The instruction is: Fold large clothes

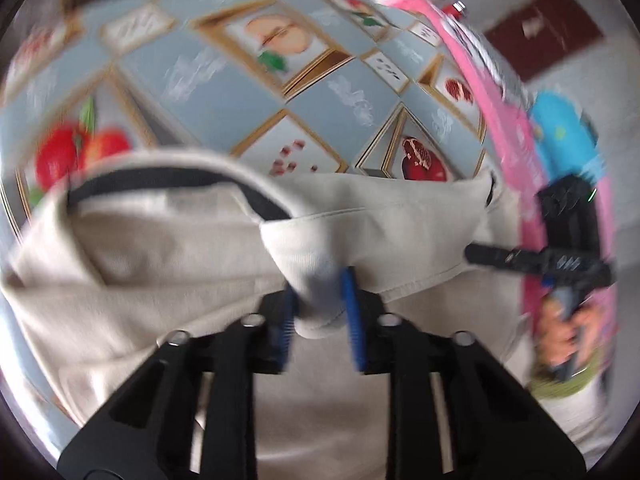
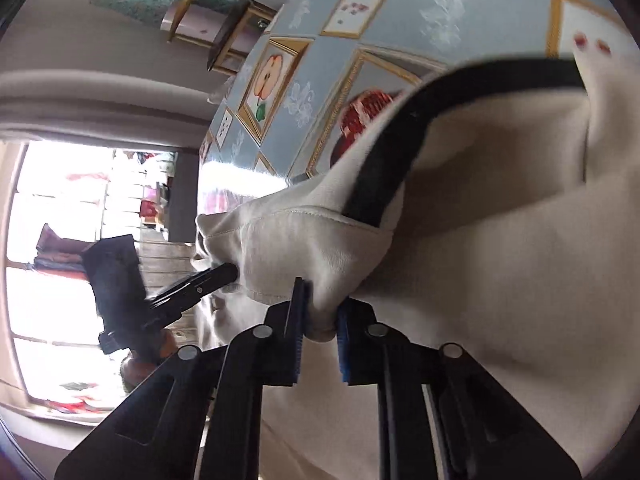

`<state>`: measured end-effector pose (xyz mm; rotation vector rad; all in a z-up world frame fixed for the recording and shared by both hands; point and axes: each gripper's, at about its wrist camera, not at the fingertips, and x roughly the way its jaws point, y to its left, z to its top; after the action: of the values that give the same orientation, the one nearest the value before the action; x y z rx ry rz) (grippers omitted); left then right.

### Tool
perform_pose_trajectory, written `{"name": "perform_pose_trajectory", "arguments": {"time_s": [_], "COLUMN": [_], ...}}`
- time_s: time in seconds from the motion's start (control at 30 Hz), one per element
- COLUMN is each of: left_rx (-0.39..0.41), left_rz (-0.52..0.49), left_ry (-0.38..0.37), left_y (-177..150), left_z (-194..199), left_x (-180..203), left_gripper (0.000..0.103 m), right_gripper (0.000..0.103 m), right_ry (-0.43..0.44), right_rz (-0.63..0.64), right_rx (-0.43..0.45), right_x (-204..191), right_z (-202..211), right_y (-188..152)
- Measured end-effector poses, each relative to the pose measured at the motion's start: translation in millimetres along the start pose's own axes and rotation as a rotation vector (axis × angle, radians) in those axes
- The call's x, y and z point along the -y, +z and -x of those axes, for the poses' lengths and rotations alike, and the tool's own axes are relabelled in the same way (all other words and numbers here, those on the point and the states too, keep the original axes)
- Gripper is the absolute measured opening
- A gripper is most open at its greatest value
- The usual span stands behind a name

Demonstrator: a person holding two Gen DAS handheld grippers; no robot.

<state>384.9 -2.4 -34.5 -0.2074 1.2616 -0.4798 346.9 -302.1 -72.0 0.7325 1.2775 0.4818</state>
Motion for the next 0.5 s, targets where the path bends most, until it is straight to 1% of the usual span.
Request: {"name": "perform_pose_trajectory", "arguments": {"time_s": [0.03,0.1,0.13,0.2,0.23,0.33,0.4,0.5], "left_rx": [0.028,0.059,0.068,0.069,0.069,0.070,0.060,0.053], "left_rz": [-0.059,-0.133,-0.162,-0.190,-0.202,-0.224,-0.242,-0.305], "left_ry": [0.055,0.134,0.171,0.217,0.230,0.237,0.232,0.240], "left_y": [2.9,10.0,14.3,22.2,25.9,28.5,23.4,6.6], "left_z": [0.8,-0.5,-2.9,-9.7,-14.3,-17.5,-15.9,-14.2], "left_x": [9.4,19.6,22.6,24.3,24.1,21.4,20.6,23.6], "left_gripper": [0.011,0.009,0.009,0.009,0.009,0.009,0.009,0.009], "right_gripper": [0.012,0.012,0.012,0.011,0.011,0.011,0.011,0.011], "right_ry": [-0.026,-0.097,-0.116,-0.174,-0.202,-0.229,-0.249,-0.244], "right_rz": [0.028,0.101,0.118,0.151,0.167,0.212,0.269,0.341], "right_rx": [0.010,0.037,0.041,0.046,0.047,0.045,0.032,0.010], "right_x": [-3.7,-16.0,-17.4,-20.0,-20.4,-19.2,-20.4,-18.0], "right_z": [1.3,0.9,-0.2,-7.0,-12.3,-18.4,-19.0,-18.1], "right_y": [3.8,16.1,21.0,33.9,40.3,47.2,42.0,26.7]}}
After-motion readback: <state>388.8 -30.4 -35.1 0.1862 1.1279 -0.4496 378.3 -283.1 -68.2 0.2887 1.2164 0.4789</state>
